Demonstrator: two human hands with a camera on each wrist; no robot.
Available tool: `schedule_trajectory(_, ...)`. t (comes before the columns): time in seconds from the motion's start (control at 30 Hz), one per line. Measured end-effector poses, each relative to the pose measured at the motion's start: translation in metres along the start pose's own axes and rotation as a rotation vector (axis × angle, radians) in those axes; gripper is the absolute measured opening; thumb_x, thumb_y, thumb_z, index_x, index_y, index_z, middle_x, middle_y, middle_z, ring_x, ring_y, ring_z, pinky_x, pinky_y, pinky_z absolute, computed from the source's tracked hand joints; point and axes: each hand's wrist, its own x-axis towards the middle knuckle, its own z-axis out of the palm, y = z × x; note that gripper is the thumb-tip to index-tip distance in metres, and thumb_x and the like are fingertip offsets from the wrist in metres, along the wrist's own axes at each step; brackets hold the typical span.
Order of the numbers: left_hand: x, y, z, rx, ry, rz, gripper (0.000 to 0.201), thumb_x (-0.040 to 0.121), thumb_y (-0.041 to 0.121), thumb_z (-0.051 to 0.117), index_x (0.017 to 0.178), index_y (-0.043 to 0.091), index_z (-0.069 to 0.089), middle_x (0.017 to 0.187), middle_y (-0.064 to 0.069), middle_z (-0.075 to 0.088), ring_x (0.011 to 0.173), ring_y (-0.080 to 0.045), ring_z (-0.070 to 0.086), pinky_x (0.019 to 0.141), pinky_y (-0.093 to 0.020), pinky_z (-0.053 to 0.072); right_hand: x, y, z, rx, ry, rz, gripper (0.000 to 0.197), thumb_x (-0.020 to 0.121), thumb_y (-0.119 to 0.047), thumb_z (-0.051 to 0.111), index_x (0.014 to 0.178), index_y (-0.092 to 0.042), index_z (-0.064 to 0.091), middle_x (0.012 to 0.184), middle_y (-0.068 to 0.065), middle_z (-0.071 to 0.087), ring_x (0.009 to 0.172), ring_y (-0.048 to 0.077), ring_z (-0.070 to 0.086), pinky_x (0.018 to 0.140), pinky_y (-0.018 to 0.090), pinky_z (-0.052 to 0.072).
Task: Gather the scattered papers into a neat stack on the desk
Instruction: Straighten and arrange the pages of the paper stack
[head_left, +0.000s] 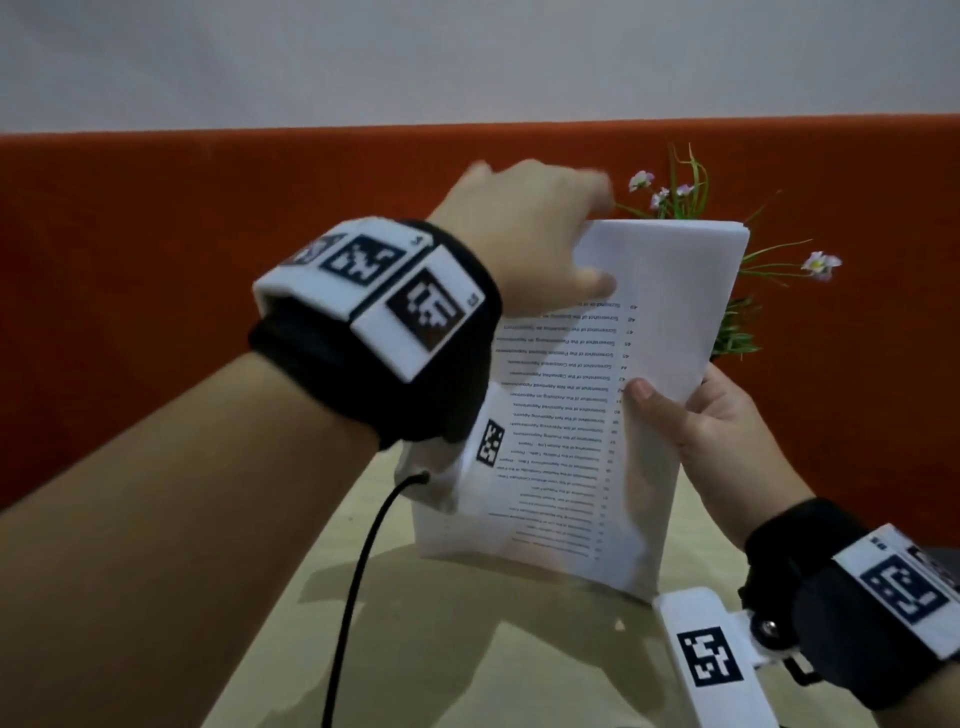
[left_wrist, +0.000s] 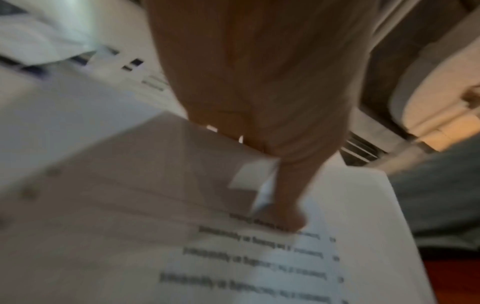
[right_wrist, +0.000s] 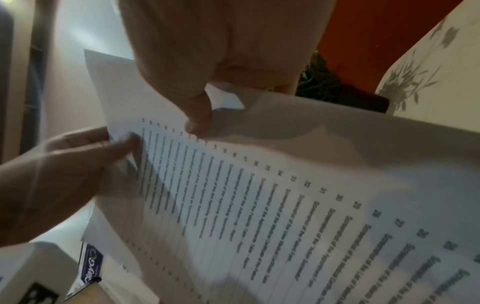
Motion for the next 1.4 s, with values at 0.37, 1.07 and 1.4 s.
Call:
schedule_trajectory(0.37,-0.065,-0.066,0.044,-0.934,0.355,-0.419,0.012,0.092,0.02,0.06,0.102,0.016,0.066,0.094,0.008,0.071,0.079,-0.005,0.067,0.066,-0.016,0.052,0.004,0.011,-0.031,0.094,0.3,0.158,0.067,0.077,-0.028,0.072,0.137,-0.014,0.046,0.124,-0.001,0.064,0.12,0.021,0.057,0.104,0.04,0.042)
schedule_trajectory(1.07,-0.123,-0.04,0.141,-1.324,0.43,-0.795,0.018,0.093,0.012,0.058,0.097,0.029,0.06,0.101,0.001,0.068,0.104,-0.029,0.065,0.087,-0.049,0.054,-0.024,0.035,-0.026,-0.276,0.358,0.068,0.016,0.098,-0.018,0.049,0.096,-0.033,0.056,0.099,-0.014,0.064,0.094,0.011,0.06,0.088,0.043,0.046)
schedule_trajectory(1.4,-0.113,-0.043,0.132,-1.26,0.227,-0.827,0.015,0.094,0.011,0.055,0.105,0.02,0.061,0.104,-0.001,0.067,0.109,-0.03,0.063,0.089,-0.045,0.052,-0.022,0.038,-0.041,-0.315,0.4,0.165,0.029,0.096,-0.024,0.053,0.124,-0.016,0.05,0.124,0.002,0.06,0.112,0.023,0.057,0.095,0.044,0.044)
